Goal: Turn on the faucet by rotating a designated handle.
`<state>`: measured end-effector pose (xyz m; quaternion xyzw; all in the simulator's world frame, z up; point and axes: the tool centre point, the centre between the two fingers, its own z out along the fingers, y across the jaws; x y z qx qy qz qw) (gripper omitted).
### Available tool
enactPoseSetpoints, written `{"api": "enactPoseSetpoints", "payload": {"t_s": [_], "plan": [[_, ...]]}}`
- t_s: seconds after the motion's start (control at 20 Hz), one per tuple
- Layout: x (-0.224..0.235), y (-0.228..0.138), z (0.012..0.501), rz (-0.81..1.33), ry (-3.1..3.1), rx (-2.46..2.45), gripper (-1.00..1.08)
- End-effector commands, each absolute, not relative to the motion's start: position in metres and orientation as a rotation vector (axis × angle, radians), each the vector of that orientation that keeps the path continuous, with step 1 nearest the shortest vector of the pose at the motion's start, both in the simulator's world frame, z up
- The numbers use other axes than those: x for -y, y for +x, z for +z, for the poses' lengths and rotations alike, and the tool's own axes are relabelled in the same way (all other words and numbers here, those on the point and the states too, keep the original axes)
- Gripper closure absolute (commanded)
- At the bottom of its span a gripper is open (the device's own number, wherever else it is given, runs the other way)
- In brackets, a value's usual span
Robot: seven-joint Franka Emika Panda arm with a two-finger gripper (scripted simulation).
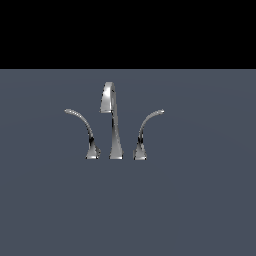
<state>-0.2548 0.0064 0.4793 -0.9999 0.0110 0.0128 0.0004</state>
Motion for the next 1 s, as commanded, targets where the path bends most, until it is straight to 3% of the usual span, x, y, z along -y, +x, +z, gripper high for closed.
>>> {"api": "enactPoseSetpoints", "payload": {"t_s": [0.0, 0.95], "plan": [[-0.006, -0.255, 0.479, 0.04, -3.14, -0.035, 1.08], [-0.046, -0.243, 0.442, 0.038, -3.122, -0.334, 1.08]]}}
